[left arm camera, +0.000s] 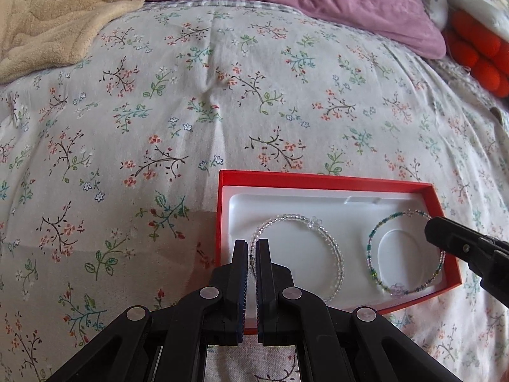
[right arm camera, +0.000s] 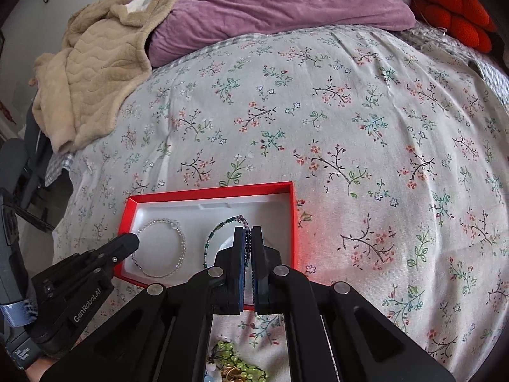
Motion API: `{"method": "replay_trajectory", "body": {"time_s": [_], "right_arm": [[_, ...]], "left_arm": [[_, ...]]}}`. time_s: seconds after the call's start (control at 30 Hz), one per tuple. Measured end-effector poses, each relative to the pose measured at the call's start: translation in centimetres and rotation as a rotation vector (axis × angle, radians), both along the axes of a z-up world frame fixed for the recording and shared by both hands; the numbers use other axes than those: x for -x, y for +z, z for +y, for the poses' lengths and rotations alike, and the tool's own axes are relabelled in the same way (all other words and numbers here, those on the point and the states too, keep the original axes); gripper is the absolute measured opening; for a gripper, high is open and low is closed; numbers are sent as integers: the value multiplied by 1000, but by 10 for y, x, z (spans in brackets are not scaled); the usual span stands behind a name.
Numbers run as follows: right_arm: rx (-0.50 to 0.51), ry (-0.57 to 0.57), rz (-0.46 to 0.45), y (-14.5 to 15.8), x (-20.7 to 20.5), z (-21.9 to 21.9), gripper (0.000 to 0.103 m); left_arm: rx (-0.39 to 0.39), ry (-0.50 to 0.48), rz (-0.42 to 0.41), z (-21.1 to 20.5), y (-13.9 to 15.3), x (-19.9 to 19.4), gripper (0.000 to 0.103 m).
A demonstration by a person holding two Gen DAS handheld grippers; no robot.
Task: Organize jewelry
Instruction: 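Open both grippers to release the bracelets in the box, then withdraw both grippers from the box back toward the remaining jewelry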
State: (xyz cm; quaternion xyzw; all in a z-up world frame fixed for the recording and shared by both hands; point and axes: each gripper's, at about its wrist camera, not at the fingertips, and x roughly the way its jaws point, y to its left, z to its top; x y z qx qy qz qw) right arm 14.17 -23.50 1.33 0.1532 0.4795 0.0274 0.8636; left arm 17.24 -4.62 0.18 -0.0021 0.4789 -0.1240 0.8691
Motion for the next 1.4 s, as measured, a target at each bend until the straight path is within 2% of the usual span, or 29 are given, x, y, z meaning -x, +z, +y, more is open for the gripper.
{"method": "replay_trajectory", "body": {"time_s": [0.2,0.27,0.33,0.37,0.4,0.43,0.47,0.57,0.63,0.73,1.0,1.17,1.4], "right_arm": [[61,-22,7,0,1,-3,4],[64,-17,22,1,1,-3,5],[81,-5,25,5,5,-1,6],[93,2,26,8,7,0,15],[101,10,26,10,9,1,25],[104,16,23,13,12,1,48],[106,18,13,16,15,0,58],[135,19,1,26,25,0,58],[151,17,5,28,31,-1,58],[178,13,28,28,41,-1,59],[218,20,77,25,70,-7,68],[219,25,85,26,87,-11,84],[280,49,109,20,104,-10,89]], "left_arm": [[-25,-16,-28,-3,6,4,0],[-30,-30,-34,-4,11,7,5],[-42,-49,-39,-5,15,11,24],[-50,-55,-43,-6,17,14,27],[-60,-58,-49,-5,19,17,34],[-68,-61,-53,-5,21,20,37],[-68,-69,-54,-4,23,23,38],[-68,-90,-56,-4,28,35,54],[-78,-98,-55,-3,29,43,69],[-80,-109,-34,0,28,53,80],[-104,-93,19,13,20,73,93],[-132,-69,32,24,18,82,97],[-126,-59,61,35,14,92,101]]}}
